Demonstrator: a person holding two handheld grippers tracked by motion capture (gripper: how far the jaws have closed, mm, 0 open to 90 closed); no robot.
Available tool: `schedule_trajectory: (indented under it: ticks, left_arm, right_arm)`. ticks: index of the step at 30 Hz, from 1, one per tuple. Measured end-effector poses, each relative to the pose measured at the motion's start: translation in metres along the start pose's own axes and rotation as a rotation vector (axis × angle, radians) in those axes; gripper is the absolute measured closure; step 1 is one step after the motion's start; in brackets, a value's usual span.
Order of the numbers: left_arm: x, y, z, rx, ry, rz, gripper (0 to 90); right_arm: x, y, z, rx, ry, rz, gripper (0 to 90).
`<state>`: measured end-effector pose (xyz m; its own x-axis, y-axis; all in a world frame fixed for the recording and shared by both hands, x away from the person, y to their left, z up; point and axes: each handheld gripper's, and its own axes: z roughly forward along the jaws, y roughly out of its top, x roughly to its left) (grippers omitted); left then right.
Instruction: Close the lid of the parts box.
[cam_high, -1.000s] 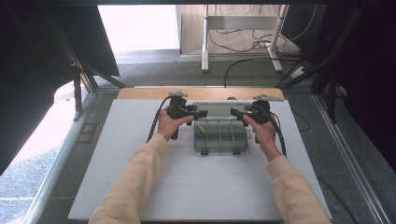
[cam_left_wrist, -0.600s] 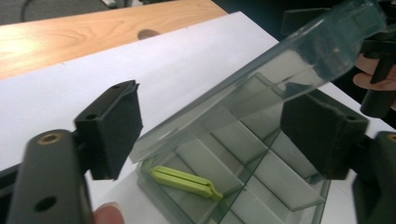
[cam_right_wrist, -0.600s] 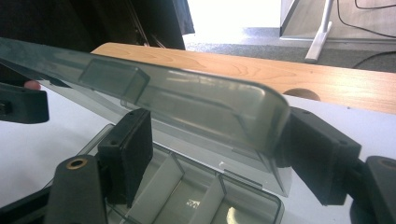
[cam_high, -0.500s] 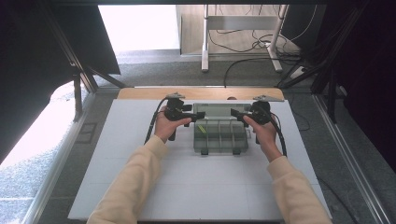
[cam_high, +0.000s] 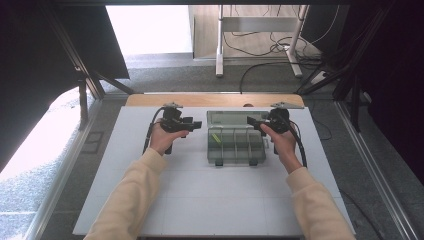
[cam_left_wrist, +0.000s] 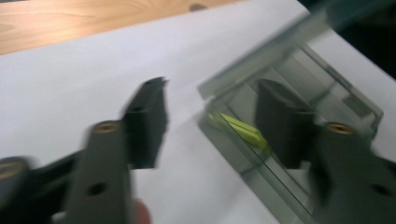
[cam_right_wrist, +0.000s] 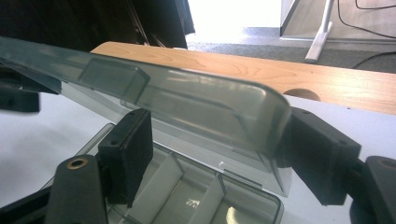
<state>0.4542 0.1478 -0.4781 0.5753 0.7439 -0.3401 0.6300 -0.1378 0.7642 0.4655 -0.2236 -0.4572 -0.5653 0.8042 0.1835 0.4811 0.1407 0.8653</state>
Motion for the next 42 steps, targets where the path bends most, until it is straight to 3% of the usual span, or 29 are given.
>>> schedule_trajectory:
  ticks: [3, 6, 9, 18, 22, 26, 34, 38, 40, 42]
  left_arm:
    - [0.000, 0.007, -0.004, -0.051, 0.014, -0.026, 68.3]
    - [-0.007, 0.018, -0.003, -0.076, -0.012, -0.021, 82.4]
    - [-0.015, 0.028, 0.000, -0.079, -0.053, -0.005, 89.5]
    - [-0.024, 0.030, 0.010, -0.056, -0.098, 0.014, 89.7]
    - [-0.027, 0.027, 0.012, -0.044, -0.117, 0.027, 89.7]
    - [-0.031, 0.025, 0.016, -0.025, -0.134, 0.043, 89.7]
    - [-0.032, 0.020, 0.017, -0.001, -0.149, 0.053, 89.7]
    - [-0.032, 0.018, 0.018, 0.012, -0.159, 0.059, 89.7]
    - [-0.033, 0.016, 0.019, 0.015, -0.162, 0.059, 89.8]
    - [-0.034, 0.014, 0.020, 0.024, -0.165, 0.062, 89.7]
  right_arm:
    - [0.000, 0.000, 0.000, 0.002, 0.001, -0.002, 26.5]
    - [0.000, 0.000, 0.000, 0.003, 0.002, -0.001, 26.5]
    - [0.000, 0.000, -0.001, 0.004, 0.003, -0.002, 26.5]
    - [-0.002, -0.003, -0.008, 0.013, 0.032, 0.009, 21.9]
    - [-0.001, -0.011, -0.024, 0.048, 0.034, -0.037, 18.8]
    - [0.000, -0.019, -0.039, 0.079, 0.034, -0.049, 17.5]
    - [0.003, -0.022, -0.049, 0.135, 0.035, -0.090, 19.0]
    - [-0.007, -0.028, -0.065, 0.182, 0.009, -0.071, 27.4]
    - [-0.014, -0.028, -0.072, 0.195, -0.023, -0.047, 36.8]
    - [-0.024, -0.026, -0.078, 0.172, -0.049, -0.002, 51.8]
